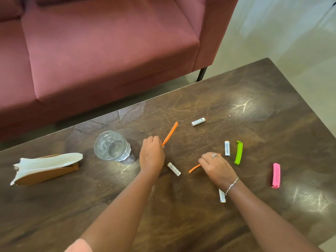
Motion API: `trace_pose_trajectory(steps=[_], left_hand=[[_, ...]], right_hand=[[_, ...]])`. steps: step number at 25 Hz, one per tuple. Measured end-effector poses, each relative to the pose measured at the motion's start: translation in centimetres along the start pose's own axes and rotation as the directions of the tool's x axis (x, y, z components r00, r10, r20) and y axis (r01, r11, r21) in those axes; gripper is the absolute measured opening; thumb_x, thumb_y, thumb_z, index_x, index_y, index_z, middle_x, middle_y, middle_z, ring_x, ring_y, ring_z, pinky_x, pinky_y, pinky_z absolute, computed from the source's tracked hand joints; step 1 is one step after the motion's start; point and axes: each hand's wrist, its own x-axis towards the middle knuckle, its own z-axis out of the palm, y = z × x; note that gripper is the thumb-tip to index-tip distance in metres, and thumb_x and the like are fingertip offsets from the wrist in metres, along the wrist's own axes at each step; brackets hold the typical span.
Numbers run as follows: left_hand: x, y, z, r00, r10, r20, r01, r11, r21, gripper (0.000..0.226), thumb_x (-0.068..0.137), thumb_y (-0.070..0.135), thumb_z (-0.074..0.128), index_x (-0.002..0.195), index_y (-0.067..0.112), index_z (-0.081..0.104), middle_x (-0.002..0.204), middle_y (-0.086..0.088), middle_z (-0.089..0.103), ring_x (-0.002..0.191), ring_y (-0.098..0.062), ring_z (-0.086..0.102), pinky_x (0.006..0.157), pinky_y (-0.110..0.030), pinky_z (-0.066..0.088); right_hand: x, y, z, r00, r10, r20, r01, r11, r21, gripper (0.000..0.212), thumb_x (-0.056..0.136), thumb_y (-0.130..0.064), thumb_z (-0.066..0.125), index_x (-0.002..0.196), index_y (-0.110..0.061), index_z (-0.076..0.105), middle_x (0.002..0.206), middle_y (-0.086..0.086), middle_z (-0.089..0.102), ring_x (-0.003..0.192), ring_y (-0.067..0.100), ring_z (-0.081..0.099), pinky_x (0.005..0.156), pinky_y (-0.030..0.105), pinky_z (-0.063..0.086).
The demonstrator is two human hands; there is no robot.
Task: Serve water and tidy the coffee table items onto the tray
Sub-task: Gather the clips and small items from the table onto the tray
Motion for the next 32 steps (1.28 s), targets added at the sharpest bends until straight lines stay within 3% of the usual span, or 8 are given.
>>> trace_pose_trajectory(steps=[6,11,15,18,22,26,29,32], left_hand=[[-7.5,-4.1,-5.0,0.998,0.047,-0.042,-0.055,0.97,-0.238,0.005,0.084,0.003,0.057,0.079,0.003,0.056,0.085,-0.014,0.058,0.079,-0.031,0.053,0.068,-0.045,0.044],[-16.1,-13.7,-9.0,0.987,-0.116,-0.107,0.075,0.943,-0.323,0.012,0.076,-0.007,0.061,0.071,0.003,0.058,0.074,-0.01,0.057,0.063,-0.025,0.051,0.058,-0.025,0.034],[-22.4,-22.5,-12.9,0.943,-0.282,-0.179,0.216,0.923,-0.318,0.014,0.073,-0.012,0.063,0.07,0.002,0.06,0.071,-0.011,0.057,0.06,-0.018,0.048,0.056,-0.021,0.03],[-26.3,-29.5,-16.5,0.877,-0.406,-0.258,0.318,0.892,-0.322,0.016,0.071,-0.016,0.062,0.07,0.0,0.061,0.072,-0.013,0.057,0.061,-0.023,0.053,0.058,-0.022,0.034],[-30.6,-38.2,-20.8,0.73,-0.57,-0.376,0.472,0.82,-0.324,0.012,0.072,-0.012,0.062,0.072,0.0,0.062,0.074,-0.016,0.059,0.066,-0.03,0.057,0.063,-0.033,0.038],[-34.0,-46.5,-24.2,0.562,-0.705,-0.432,0.632,0.703,-0.325,0.008,0.074,-0.006,0.063,0.074,0.002,0.064,0.08,-0.017,0.062,0.073,-0.034,0.058,0.065,-0.041,0.043],[-35.1,-52.0,-25.4,0.522,-0.738,-0.427,0.713,0.653,-0.257,0.004,0.076,0.0,0.062,0.078,0.002,0.065,0.085,-0.018,0.063,0.076,-0.037,0.059,0.066,-0.044,0.045],[-34.8,-56.3,-25.6,0.534,-0.77,-0.35,0.779,0.609,-0.151,0.008,0.082,0.004,0.055,0.083,0.003,0.063,0.093,-0.018,0.061,0.083,-0.037,0.059,0.066,-0.043,0.044]], right_hand=[[0.3,-4.9,-2.8,0.983,0.139,-0.116,-0.131,0.989,0.075,0.029,0.078,-0.002,0.039,0.066,-0.008,0.065,0.063,0.007,0.063,0.059,0.028,0.063,0.059,0.028,0.055],[1.8,-14.9,-3.4,0.98,0.013,-0.196,0.018,0.987,0.158,0.021,0.077,0.007,0.052,0.067,-0.007,0.065,0.065,0.007,0.063,0.059,0.028,0.061,0.062,0.032,0.055],[4.9,-24.4,-3.6,0.958,-0.174,-0.229,0.221,0.955,0.199,0.022,0.079,-0.001,0.048,0.068,-0.006,0.068,0.068,0.007,0.066,0.063,0.026,0.065,0.067,0.031,0.057],[8.2,-32.1,-3.5,0.913,-0.302,-0.274,0.368,0.9,0.233,0.021,0.079,0.003,0.052,0.068,-0.006,0.068,0.068,0.006,0.066,0.063,0.025,0.065,0.066,0.029,0.056],[12.0,-40.4,-3.3,0.842,-0.42,-0.339,0.518,0.805,0.289,0.053,0.1,-0.011,0.024,0.07,-0.005,0.068,0.069,0.007,0.066,0.064,0.027,0.065,0.066,0.03,0.057],[14.9,-48.3,-2.8,0.78,-0.511,-0.361,0.615,0.73,0.298,0.043,0.096,-0.009,0.034,0.07,-0.005,0.069,0.071,0.007,0.068,0.065,0.026,0.066,0.066,0.029,0.056],[16.6,-53.4,-2.6,0.748,-0.553,-0.367,0.659,0.683,0.313,0.031,0.088,-0.005,0.043,0.071,-0.005,0.069,0.071,0.008,0.068,0.065,0.027,0.066,0.065,0.029,0.057],[18.0,-57.3,-2.3,0.716,-0.583,-0.383,0.696,0.64,0.325,0.029,0.086,-0.002,0.044,0.072,-0.003,0.068,0.071,0.008,0.068,0.067,0.027,0.067,0.065,0.03,0.057]])
